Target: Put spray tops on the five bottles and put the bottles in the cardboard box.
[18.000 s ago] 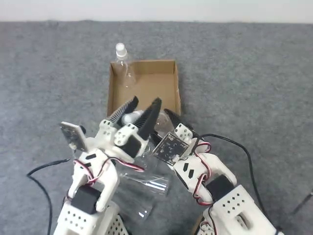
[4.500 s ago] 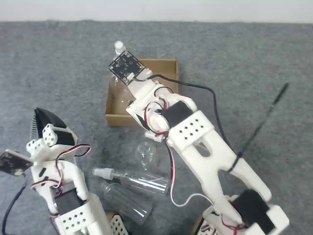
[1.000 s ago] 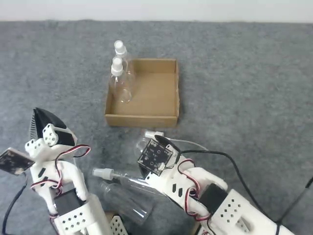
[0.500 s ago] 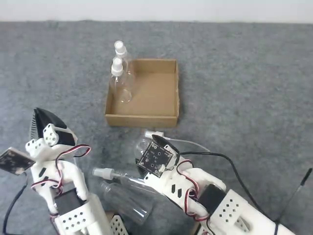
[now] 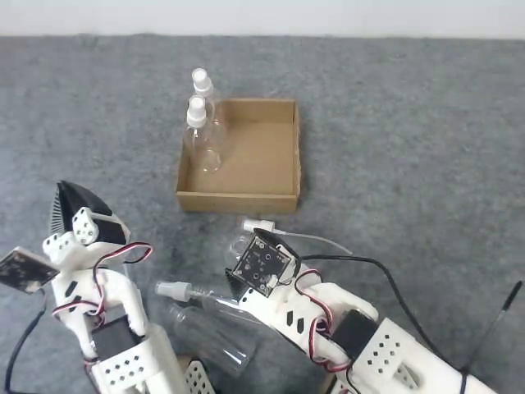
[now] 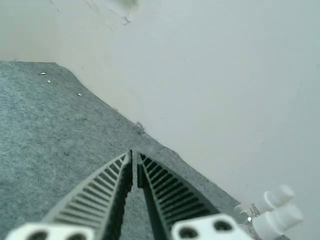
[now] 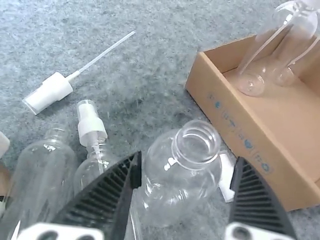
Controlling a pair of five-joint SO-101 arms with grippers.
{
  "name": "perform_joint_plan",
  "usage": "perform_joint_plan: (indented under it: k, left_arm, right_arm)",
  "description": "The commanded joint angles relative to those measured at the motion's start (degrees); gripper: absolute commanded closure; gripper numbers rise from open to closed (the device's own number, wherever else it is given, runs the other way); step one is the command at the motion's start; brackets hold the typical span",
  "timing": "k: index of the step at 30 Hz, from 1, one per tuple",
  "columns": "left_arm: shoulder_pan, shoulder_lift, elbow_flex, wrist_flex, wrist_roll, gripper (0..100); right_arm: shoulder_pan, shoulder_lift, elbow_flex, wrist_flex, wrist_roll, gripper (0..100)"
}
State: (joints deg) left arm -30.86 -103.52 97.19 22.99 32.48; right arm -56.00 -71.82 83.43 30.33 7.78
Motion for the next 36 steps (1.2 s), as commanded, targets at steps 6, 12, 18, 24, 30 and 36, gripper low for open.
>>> perform_joint_plan:
  k: [6,12,18,24,30,36]
  left_arm:
    - [-0.1,-0.5,-0.7,-0.7,-0.7,99]
    - [-0.1,-0.5,-0.7,-0.7,-0.7,99]
    - [-0.1,-0.5,-0.7,-0.7,-0.7,99]
    - [-0.1,-0.5,-0.7,-0.7,-0.8,99]
    - [-0.1,-0.5,-0.7,-0.7,-0.8,99]
    - [-0.1,-0.5,-0.7,-0.7,-0.8,99]
  right_arm:
    - [-0.5,-1.1,-0.9,-1.3,-0.6,75.0]
    - [-0.4,3.7,-3.2,-1.3,-2.8,75.0]
    - [-0.3,13.8,-8.3,-1.3,-2.9,75.0]
    - [-0.2,13.8,-9.2,-1.3,-2.9,75.0]
    - [-0.1,12.4,-9.1,-1.3,-2.9,75.0]
    - [-0.1,12.4,-9.5,-1.4,-2.9,75.0]
